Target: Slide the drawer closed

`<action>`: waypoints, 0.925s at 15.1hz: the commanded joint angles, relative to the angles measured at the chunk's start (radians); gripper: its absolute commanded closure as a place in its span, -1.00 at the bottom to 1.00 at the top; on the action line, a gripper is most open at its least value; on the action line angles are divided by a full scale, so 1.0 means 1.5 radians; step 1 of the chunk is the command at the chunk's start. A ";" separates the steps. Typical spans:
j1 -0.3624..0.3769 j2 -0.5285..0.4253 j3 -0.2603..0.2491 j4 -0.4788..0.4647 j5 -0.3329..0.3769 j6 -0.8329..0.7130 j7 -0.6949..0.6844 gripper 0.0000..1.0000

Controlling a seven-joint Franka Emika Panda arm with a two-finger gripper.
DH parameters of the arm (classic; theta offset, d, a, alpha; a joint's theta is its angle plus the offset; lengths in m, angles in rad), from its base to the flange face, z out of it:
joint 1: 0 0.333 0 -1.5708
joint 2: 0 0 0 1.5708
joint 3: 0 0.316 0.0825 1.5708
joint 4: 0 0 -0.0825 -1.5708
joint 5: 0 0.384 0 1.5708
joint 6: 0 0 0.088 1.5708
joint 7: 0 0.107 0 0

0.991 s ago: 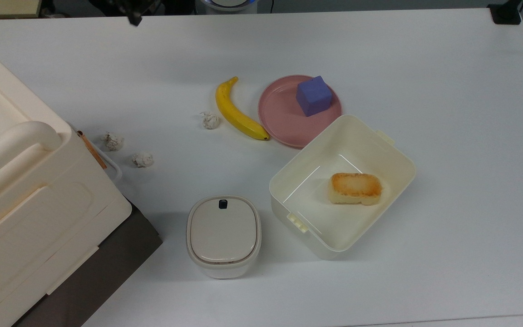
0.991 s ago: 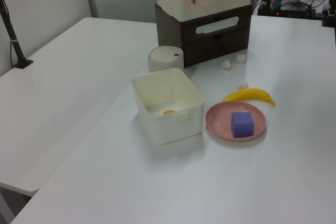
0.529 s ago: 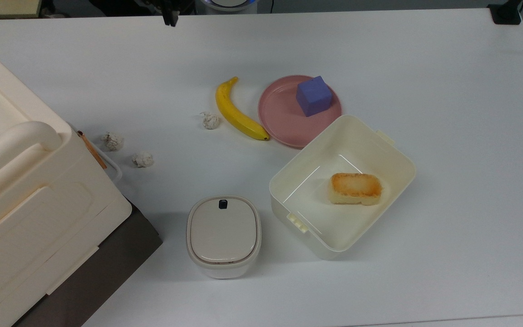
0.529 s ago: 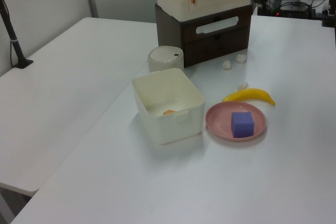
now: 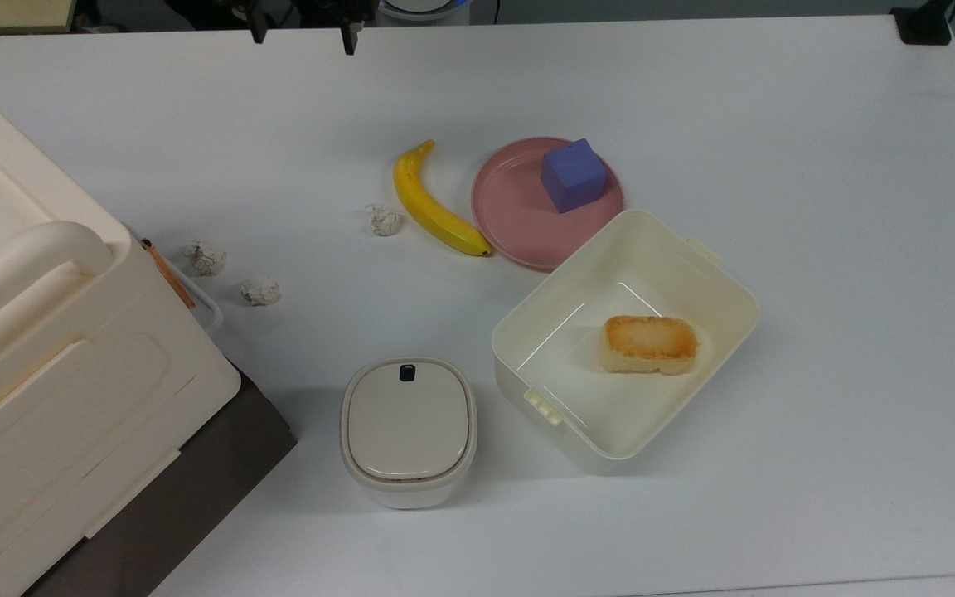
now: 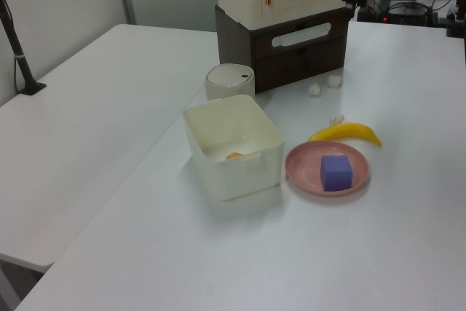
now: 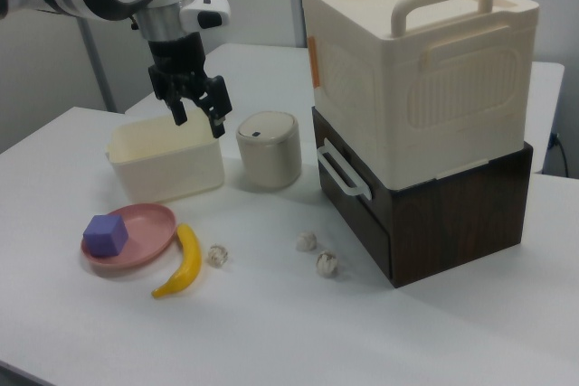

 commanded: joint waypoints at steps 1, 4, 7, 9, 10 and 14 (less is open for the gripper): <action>0.002 -0.005 -0.010 0.002 0.011 0.017 -0.020 -1.00; 0.000 -0.005 -0.011 0.002 0.010 0.019 -0.015 -1.00; -0.004 -0.006 -0.014 0.002 0.010 0.026 -0.020 -1.00; -0.004 -0.005 -0.021 0.002 0.014 0.028 -0.020 -1.00; -0.004 -0.006 -0.021 0.002 0.015 0.030 -0.020 -1.00; -0.001 -0.006 -0.021 0.002 0.015 0.030 -0.015 -1.00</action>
